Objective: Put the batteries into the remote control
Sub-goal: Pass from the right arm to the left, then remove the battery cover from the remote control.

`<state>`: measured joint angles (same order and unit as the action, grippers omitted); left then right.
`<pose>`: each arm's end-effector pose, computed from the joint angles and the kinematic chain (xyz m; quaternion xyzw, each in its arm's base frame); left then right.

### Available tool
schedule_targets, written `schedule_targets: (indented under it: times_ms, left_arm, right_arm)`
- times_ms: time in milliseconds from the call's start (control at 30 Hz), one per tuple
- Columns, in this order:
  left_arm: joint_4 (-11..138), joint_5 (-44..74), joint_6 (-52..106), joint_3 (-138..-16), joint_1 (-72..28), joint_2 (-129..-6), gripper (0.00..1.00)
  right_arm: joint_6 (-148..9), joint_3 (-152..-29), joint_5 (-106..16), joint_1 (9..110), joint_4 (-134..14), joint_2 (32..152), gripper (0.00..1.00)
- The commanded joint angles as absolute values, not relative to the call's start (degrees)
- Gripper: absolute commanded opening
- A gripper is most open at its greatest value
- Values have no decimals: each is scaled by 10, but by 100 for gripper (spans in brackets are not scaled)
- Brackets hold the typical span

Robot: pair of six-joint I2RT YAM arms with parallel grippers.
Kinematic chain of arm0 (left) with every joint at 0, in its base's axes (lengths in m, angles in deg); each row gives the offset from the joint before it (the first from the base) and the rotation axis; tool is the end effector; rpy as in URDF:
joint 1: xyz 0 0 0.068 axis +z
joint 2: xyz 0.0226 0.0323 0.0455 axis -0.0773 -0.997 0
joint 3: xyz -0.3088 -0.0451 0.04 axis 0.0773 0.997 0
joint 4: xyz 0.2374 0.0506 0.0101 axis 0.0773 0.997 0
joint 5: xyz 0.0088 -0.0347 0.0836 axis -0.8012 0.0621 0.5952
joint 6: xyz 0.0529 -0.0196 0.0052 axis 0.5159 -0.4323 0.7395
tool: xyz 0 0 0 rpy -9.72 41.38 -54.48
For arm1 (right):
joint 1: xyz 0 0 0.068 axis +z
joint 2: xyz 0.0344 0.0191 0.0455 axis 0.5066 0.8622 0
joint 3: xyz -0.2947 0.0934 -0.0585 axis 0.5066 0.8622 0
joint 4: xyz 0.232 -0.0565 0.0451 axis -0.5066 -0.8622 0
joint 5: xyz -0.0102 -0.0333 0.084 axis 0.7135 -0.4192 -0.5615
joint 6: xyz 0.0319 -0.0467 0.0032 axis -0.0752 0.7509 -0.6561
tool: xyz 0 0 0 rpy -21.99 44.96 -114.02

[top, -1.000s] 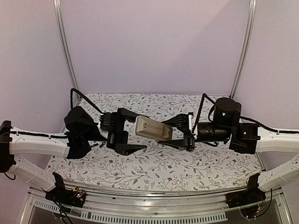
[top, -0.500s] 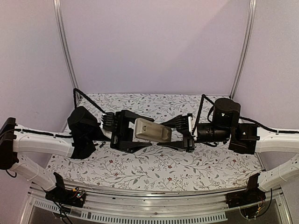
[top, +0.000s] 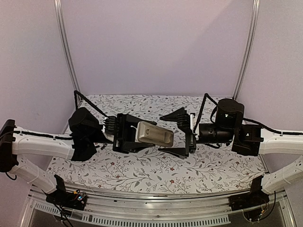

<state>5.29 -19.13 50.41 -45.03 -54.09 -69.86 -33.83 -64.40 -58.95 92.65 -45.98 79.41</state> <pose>0.1148 -0.2383 0.3655 0.5407 0.2464 -0.4909 0.6371 0.1037 0.2280 0.3734 -0.6046 0.4197 0.3227 0.5950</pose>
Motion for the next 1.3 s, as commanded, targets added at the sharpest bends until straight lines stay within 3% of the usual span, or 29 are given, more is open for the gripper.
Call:
schedule_targets:
  times_ms: [0,133,267,433,533,733,1267]
  left_arm:
    - [99,-117,608,-436,-550,-672,0]
    - [92,-1,757,-417,-546,-667,0]
    - [68,25,855,-407,-542,-668,0]
    - [64,46,902,-408,-542,-675,0]
    - [68,54,904,-411,-542,-677,0]
    - [77,57,898,-412,-542,-675,0]
    - [89,62,901,-414,-540,-674,0]
  right_arm:
    - [-405,-679,-498,928,-481,762,99]
    - [-507,-712,-431,928,-513,719,99]
    - [-633,-757,-406,928,-557,727,99]
    - [-751,-856,-349,928,-709,809,86]
    - [-750,-873,-394,928,-721,844,85]
    - [-727,-861,-460,930,-704,861,73]
    - [-711,-846,-509,930,-665,872,77]
